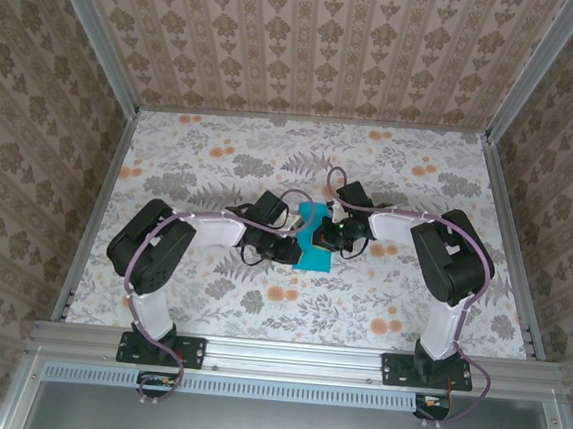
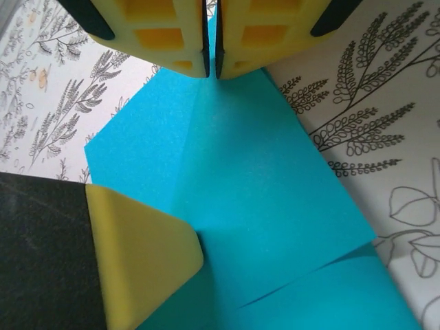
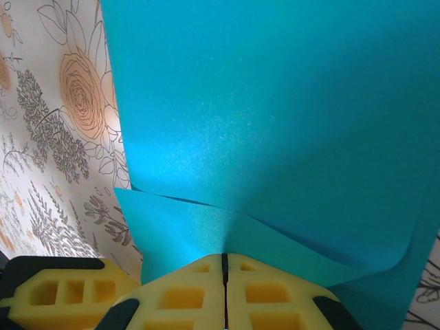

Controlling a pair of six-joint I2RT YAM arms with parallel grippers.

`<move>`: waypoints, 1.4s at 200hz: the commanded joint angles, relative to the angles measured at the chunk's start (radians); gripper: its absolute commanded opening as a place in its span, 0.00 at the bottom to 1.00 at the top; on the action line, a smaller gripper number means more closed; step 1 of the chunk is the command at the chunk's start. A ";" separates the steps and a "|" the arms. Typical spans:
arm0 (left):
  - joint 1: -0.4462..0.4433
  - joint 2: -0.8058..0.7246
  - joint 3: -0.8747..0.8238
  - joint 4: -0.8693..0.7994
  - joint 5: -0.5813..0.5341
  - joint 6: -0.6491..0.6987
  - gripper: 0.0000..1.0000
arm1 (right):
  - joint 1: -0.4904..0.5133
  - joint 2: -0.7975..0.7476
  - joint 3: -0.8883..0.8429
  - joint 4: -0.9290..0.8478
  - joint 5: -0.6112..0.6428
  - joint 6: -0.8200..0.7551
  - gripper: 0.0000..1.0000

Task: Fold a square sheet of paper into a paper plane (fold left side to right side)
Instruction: Fold the triangle a second time at the center of the table.

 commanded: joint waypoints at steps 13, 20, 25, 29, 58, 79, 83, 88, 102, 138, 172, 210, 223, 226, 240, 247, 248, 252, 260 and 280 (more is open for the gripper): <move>-0.026 0.010 0.016 -0.077 -0.096 0.011 0.13 | -0.003 -0.047 -0.034 -0.019 0.032 -0.022 0.08; -0.028 0.006 0.015 -0.086 -0.110 0.009 0.13 | -0.003 -0.066 -0.040 -0.020 0.033 -0.025 0.07; -0.030 0.004 0.015 -0.093 -0.117 0.008 0.13 | -0.003 -0.077 -0.044 -0.022 0.032 -0.028 0.07; -0.031 0.004 0.015 -0.098 -0.122 0.009 0.13 | -0.003 -0.089 -0.049 -0.024 0.032 -0.031 0.07; -0.043 0.002 0.022 -0.125 -0.147 0.012 0.14 | 0.015 -0.166 -0.095 -0.025 0.019 -0.042 0.05; -0.050 0.005 0.031 -0.136 -0.156 0.012 0.14 | 0.037 -0.177 -0.119 -0.007 -0.002 -0.041 0.05; -0.051 0.008 0.033 -0.138 -0.158 0.013 0.14 | 0.042 -0.176 -0.118 -0.002 -0.004 -0.039 0.05; -0.052 0.009 0.035 -0.141 -0.161 0.014 0.14 | 0.047 -0.172 -0.118 0.004 -0.007 -0.038 0.05; -0.055 0.014 0.044 -0.151 -0.167 0.018 0.14 | 0.057 -0.157 -0.108 0.005 -0.012 -0.039 0.05; -0.061 0.028 0.058 -0.163 -0.172 0.019 0.13 | 0.068 -0.111 -0.065 0.004 -0.019 -0.041 0.05; -0.063 0.027 0.059 -0.168 -0.178 0.022 0.13 | 0.080 -0.066 -0.031 -0.004 -0.021 -0.044 0.05; -0.063 0.031 0.064 -0.172 -0.177 0.025 0.13 | 0.083 -0.037 -0.015 -0.008 -0.020 -0.042 0.05; -0.065 0.033 0.065 -0.173 -0.177 0.024 0.13 | 0.083 -0.031 -0.008 -0.029 -0.010 -0.050 0.05; -0.064 0.033 0.066 -0.173 -0.178 0.024 0.13 | 0.083 -0.028 -0.006 -0.033 -0.007 -0.052 0.05; -0.064 0.033 0.065 -0.174 -0.179 0.025 0.13 | 0.083 -0.020 -0.002 -0.058 0.007 -0.066 0.05; -0.065 0.033 0.064 -0.173 -0.180 0.024 0.13 | 0.083 -0.014 0.002 -0.070 0.012 -0.071 0.05; -0.064 0.033 0.065 -0.174 -0.180 0.025 0.13 | 0.083 -0.013 0.003 -0.072 0.013 -0.072 0.05; -0.065 0.032 0.064 -0.175 -0.180 0.025 0.13 | 0.083 -0.011 0.004 -0.078 0.017 -0.076 0.05; -0.064 0.033 0.065 -0.176 -0.180 0.025 0.13 | 0.083 -0.006 0.006 -0.090 0.023 -0.082 0.05; -0.065 0.034 0.064 -0.178 -0.180 0.025 0.13 | 0.082 0.000 0.010 -0.116 0.043 -0.097 0.05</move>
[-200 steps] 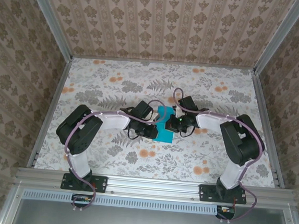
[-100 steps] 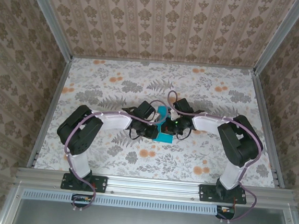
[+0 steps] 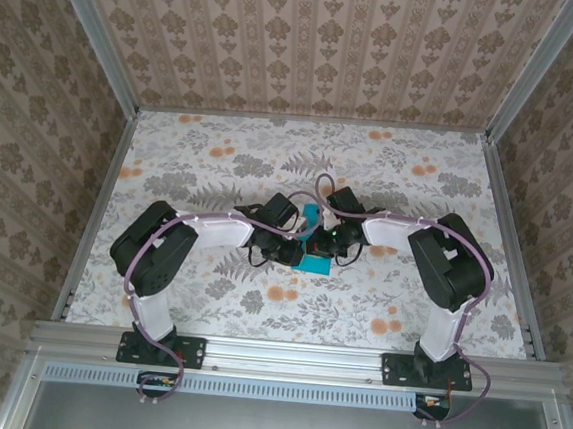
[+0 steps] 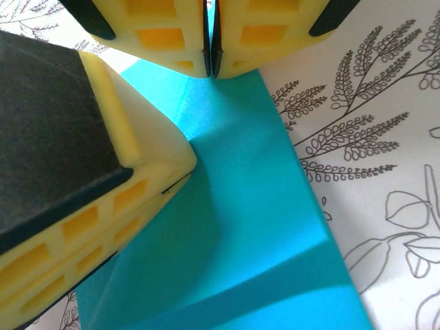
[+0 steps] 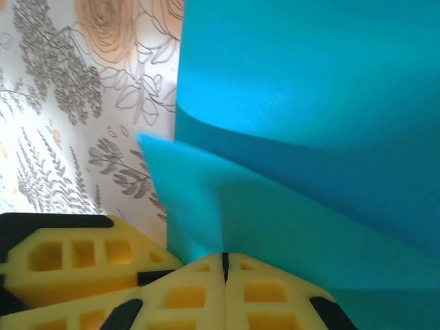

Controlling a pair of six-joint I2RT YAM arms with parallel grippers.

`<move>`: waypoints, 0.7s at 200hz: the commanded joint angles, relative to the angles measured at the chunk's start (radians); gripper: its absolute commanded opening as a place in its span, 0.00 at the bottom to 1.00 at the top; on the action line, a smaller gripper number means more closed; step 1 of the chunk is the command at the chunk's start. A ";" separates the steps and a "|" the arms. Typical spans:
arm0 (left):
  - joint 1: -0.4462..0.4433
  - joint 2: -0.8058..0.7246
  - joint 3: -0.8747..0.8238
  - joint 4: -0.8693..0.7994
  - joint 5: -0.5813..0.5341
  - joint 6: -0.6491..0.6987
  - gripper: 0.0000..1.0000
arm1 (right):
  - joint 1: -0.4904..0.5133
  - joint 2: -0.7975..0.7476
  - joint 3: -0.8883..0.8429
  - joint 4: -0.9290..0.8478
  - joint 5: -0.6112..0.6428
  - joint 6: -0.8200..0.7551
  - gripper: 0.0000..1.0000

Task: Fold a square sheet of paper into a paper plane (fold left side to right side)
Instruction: Fold the triangle a second time at the center of the table.

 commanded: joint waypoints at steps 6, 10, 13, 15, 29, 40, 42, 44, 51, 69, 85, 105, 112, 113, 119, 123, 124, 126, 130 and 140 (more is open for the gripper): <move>-0.007 0.029 0.004 -0.070 -0.033 0.024 0.13 | 0.000 0.024 0.021 -0.087 0.044 -0.042 0.05; -0.007 0.030 0.003 -0.073 -0.033 0.024 0.13 | -0.001 0.025 0.021 -0.090 0.048 -0.044 0.05; -0.007 0.031 0.002 -0.072 -0.033 0.025 0.13 | -0.003 0.026 0.020 -0.093 0.050 -0.046 0.05; -0.007 0.031 0.002 -0.073 -0.033 0.026 0.13 | -0.005 0.026 0.020 -0.094 0.050 -0.047 0.05; -0.007 0.034 0.002 -0.076 -0.033 0.025 0.13 | -0.018 0.024 0.013 -0.099 0.056 -0.052 0.05; -0.007 0.034 0.000 -0.076 -0.033 0.025 0.13 | -0.031 0.018 0.010 -0.103 0.058 -0.060 0.05; -0.007 0.034 0.000 -0.077 -0.033 0.026 0.13 | -0.033 0.019 0.010 -0.103 0.058 -0.062 0.05; -0.007 0.034 0.000 -0.077 -0.033 0.026 0.13 | -0.035 0.017 0.010 -0.104 0.058 -0.064 0.05; -0.007 0.034 0.001 -0.077 -0.033 0.025 0.13 | -0.042 0.014 0.012 -0.111 0.062 -0.070 0.05; -0.006 0.036 0.000 -0.077 -0.033 0.025 0.13 | -0.066 0.008 0.018 -0.129 0.069 -0.092 0.05; -0.007 0.035 0.000 -0.076 -0.034 0.024 0.13 | -0.095 0.001 0.018 -0.140 0.070 -0.107 0.05; -0.007 0.034 -0.003 -0.079 -0.034 0.024 0.13 | -0.128 -0.013 0.013 -0.153 0.071 -0.124 0.05; -0.007 0.034 -0.002 -0.078 -0.035 0.025 0.13 | -0.140 -0.017 0.012 -0.161 0.073 -0.131 0.05; -0.007 0.034 -0.002 -0.078 -0.035 0.024 0.13 | -0.142 -0.018 0.012 -0.161 0.072 -0.133 0.05; -0.007 0.032 -0.003 -0.078 -0.035 0.024 0.13 | -0.152 -0.021 0.010 -0.166 0.074 -0.139 0.05; -0.007 0.032 -0.003 -0.078 -0.035 0.024 0.13 | -0.159 -0.023 0.009 -0.170 0.075 -0.141 0.05; -0.007 0.034 -0.003 -0.078 -0.035 0.024 0.13 | -0.160 -0.024 0.009 -0.169 0.075 -0.142 0.05; -0.007 0.033 -0.003 -0.077 -0.035 0.025 0.13 | -0.164 -0.025 0.007 -0.170 0.075 -0.142 0.05; -0.006 0.034 -0.003 -0.079 -0.035 0.023 0.13 | -0.170 -0.029 0.005 -0.172 0.075 -0.145 0.05; -0.009 0.035 -0.003 -0.078 -0.035 0.022 0.13 | -0.182 -0.033 -0.002 -0.168 0.073 -0.146 0.05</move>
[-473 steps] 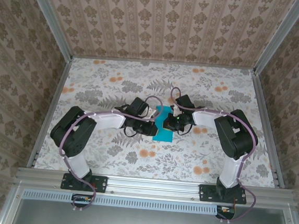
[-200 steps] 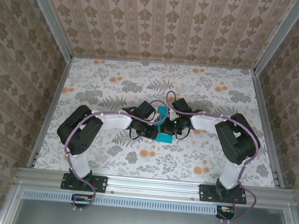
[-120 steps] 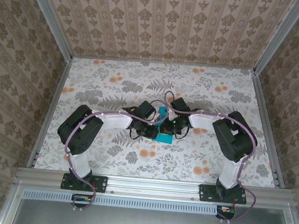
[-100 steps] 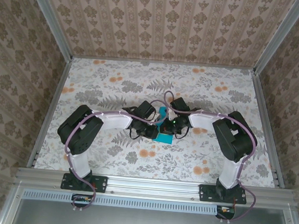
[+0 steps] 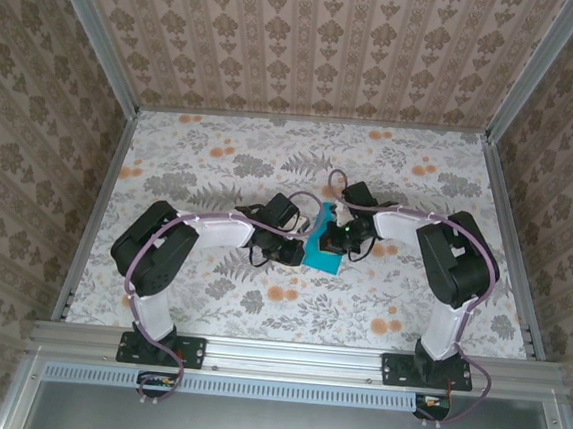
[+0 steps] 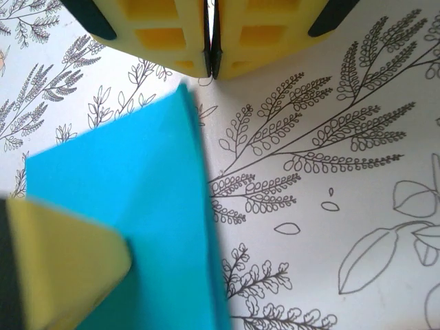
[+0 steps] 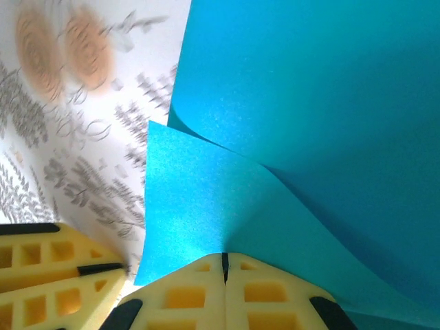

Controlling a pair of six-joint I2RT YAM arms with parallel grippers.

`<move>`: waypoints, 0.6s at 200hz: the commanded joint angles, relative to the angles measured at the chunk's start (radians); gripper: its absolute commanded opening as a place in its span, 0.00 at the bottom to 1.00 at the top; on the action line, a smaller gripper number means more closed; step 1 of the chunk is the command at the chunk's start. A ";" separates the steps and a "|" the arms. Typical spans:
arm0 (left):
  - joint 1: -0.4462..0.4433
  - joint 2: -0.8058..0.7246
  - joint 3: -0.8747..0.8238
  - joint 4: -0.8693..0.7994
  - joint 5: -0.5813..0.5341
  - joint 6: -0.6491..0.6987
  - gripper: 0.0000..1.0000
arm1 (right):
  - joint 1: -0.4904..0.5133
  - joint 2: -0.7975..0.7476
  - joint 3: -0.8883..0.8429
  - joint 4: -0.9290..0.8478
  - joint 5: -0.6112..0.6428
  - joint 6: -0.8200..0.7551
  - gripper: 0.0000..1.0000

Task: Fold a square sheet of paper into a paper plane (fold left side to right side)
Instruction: Fold the triangle a second time at the center of the table.

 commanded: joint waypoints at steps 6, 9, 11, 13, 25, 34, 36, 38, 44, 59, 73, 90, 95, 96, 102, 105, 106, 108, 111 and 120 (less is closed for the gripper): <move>-0.004 0.028 -0.005 -0.087 -0.031 0.016 0.13 | -0.038 -0.025 -0.015 -0.064 0.066 -0.040 0.05; -0.003 0.027 -0.005 -0.085 -0.031 0.016 0.13 | -0.038 -0.024 -0.014 -0.064 0.062 -0.039 0.05; -0.002 0.027 -0.005 -0.085 -0.031 0.016 0.13 | -0.039 -0.023 -0.013 -0.063 0.059 -0.039 0.05; -0.002 0.024 -0.005 -0.085 -0.031 0.017 0.12 | -0.038 -0.022 -0.013 -0.062 0.055 -0.039 0.05; -0.001 0.003 -0.010 -0.073 -0.024 0.013 0.13 | -0.033 -0.016 -0.013 -0.056 0.031 -0.032 0.05; 0.003 -0.019 -0.015 -0.062 -0.014 0.009 0.13 | -0.027 -0.011 -0.016 -0.050 0.027 -0.025 0.05; 0.005 -0.026 -0.016 -0.060 -0.011 0.008 0.13 | -0.026 -0.011 -0.018 -0.048 0.025 -0.023 0.05; 0.006 -0.031 -0.015 -0.057 -0.007 0.008 0.13 | -0.022 -0.009 -0.019 -0.047 0.023 -0.022 0.05; 0.012 -0.051 -0.015 -0.050 0.004 0.007 0.13 | -0.017 -0.008 -0.022 -0.043 0.020 -0.016 0.05; 0.017 -0.094 -0.006 -0.030 0.033 0.005 0.15 | 0.001 -0.005 -0.038 -0.021 0.000 0.010 0.05; 0.018 -0.117 0.010 -0.012 0.068 0.006 0.16 | 0.020 -0.008 -0.056 0.006 -0.014 0.043 0.05; 0.018 -0.111 0.027 0.019 0.122 -0.002 0.17 | 0.043 -0.013 -0.072 0.027 -0.017 0.076 0.05; 0.017 -0.103 0.031 0.032 0.139 -0.007 0.17 | 0.048 -0.014 -0.076 0.032 -0.017 0.084 0.05; 0.018 -0.101 0.031 0.035 0.141 -0.007 0.18 | 0.050 -0.014 -0.076 0.034 -0.017 0.085 0.05; 0.018 -0.088 0.035 0.049 0.157 -0.013 0.18 | 0.057 -0.014 -0.076 0.036 -0.016 0.092 0.05; 0.016 -0.082 0.037 0.055 0.163 -0.015 0.18 | 0.059 -0.012 -0.076 0.036 -0.015 0.095 0.05; 0.016 -0.081 0.037 0.056 0.165 -0.016 0.18 | 0.060 -0.013 -0.076 0.036 -0.015 0.095 0.05; 0.014 -0.075 0.039 0.059 0.168 -0.018 0.18 | 0.061 -0.013 -0.075 0.036 -0.014 0.097 0.05; 0.014 -0.068 0.040 0.063 0.172 -0.018 0.18 | 0.063 -0.013 -0.075 0.036 -0.014 0.100 0.05; 0.012 -0.047 0.049 0.063 0.174 -0.017 0.18 | 0.068 -0.010 -0.075 0.037 -0.014 0.104 0.05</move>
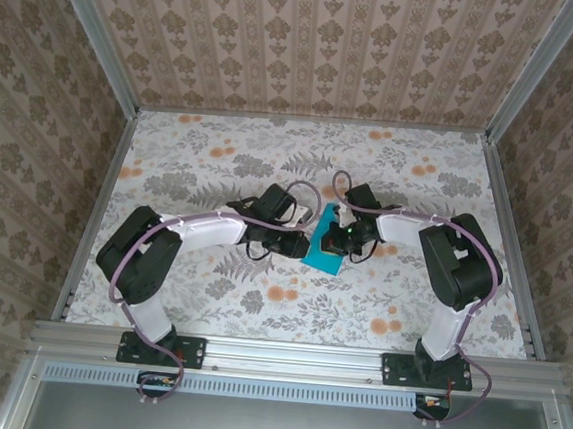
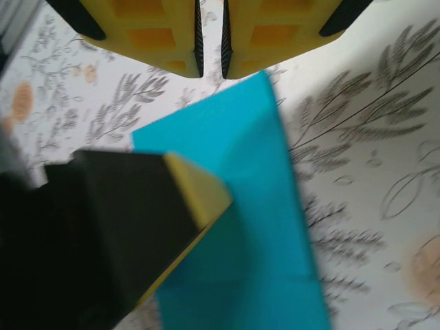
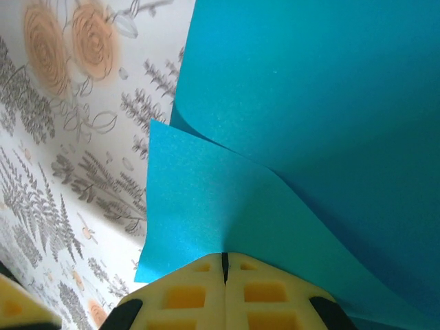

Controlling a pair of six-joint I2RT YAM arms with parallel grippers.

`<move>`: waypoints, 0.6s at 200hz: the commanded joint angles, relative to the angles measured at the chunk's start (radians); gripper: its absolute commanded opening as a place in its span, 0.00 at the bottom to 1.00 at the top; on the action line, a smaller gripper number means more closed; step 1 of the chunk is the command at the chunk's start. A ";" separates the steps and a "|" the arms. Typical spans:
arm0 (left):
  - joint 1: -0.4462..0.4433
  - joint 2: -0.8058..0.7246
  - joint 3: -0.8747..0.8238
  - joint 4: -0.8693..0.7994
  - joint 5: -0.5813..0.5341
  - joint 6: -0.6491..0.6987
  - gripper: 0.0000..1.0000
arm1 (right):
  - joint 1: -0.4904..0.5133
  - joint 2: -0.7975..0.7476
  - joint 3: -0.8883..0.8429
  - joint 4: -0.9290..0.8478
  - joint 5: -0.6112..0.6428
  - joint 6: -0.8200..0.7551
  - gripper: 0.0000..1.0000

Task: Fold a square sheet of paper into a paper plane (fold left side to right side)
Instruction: Fold the triangle a second time at the center of the table.

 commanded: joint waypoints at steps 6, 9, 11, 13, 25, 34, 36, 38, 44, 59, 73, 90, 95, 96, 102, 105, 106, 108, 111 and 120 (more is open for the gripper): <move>-0.004 0.054 0.035 0.037 0.072 -0.013 0.18 | 0.023 0.007 -0.028 -0.030 0.011 0.045 0.05; -0.004 0.060 0.036 0.038 0.070 -0.012 0.19 | 0.024 0.007 -0.028 -0.029 0.012 0.047 0.05; -0.005 0.064 0.038 0.038 0.069 -0.011 0.19 | 0.024 0.007 -0.027 -0.030 0.010 0.047 0.05; -0.003 0.068 0.040 0.037 0.069 -0.011 0.19 | 0.024 0.007 -0.026 -0.030 0.010 0.047 0.05; -0.002 0.088 0.048 0.029 0.054 -0.006 0.19 | 0.025 0.007 -0.022 -0.034 0.010 0.046 0.05; -0.002 0.099 0.054 0.024 0.048 -0.001 0.19 | 0.025 0.006 -0.019 -0.037 0.009 0.044 0.05; -0.001 0.101 0.056 0.024 0.046 0.000 0.19 | 0.025 0.007 -0.019 -0.037 0.009 0.044 0.05; 0.000 0.103 0.056 0.024 0.045 0.002 0.19 | 0.026 0.007 -0.019 -0.038 0.009 0.043 0.05; 0.001 0.108 0.062 0.019 0.038 0.004 0.19 | 0.025 0.007 -0.018 -0.040 0.009 0.043 0.05; 0.005 0.123 0.069 0.008 0.017 0.012 0.19 | 0.028 0.008 -0.014 -0.042 0.007 0.041 0.05; 0.007 0.137 0.074 0.001 0.004 0.020 0.18 | 0.028 0.009 -0.013 -0.043 0.006 0.042 0.05; 0.009 0.155 0.087 -0.026 -0.021 0.030 0.18 | 0.030 0.011 -0.011 -0.046 0.006 0.041 0.05; 0.009 0.157 0.090 -0.033 -0.023 0.033 0.18 | 0.030 0.011 -0.011 -0.046 0.005 0.041 0.05; 0.009 0.158 0.091 -0.033 -0.024 0.033 0.18 | 0.030 0.010 -0.011 -0.046 0.005 0.041 0.05; 0.009 0.161 0.089 -0.036 -0.025 0.035 0.18 | 0.030 0.010 -0.011 -0.046 0.006 0.041 0.05; 0.009 0.162 0.088 -0.037 -0.025 0.034 0.18 | 0.030 0.008 -0.010 -0.046 0.007 0.041 0.05; 0.009 0.162 0.088 -0.037 -0.025 0.035 0.18 | 0.031 0.008 -0.010 -0.047 0.006 0.041 0.05; 0.008 0.162 0.088 -0.037 -0.026 0.035 0.18 | 0.030 0.008 -0.010 -0.047 0.007 0.041 0.05; 0.008 0.163 0.086 -0.038 -0.027 0.035 0.18 | 0.030 0.006 -0.007 -0.046 0.007 0.041 0.05; 0.006 0.165 0.086 -0.050 -0.033 0.040 0.18 | 0.030 0.003 -0.005 -0.044 0.006 0.041 0.05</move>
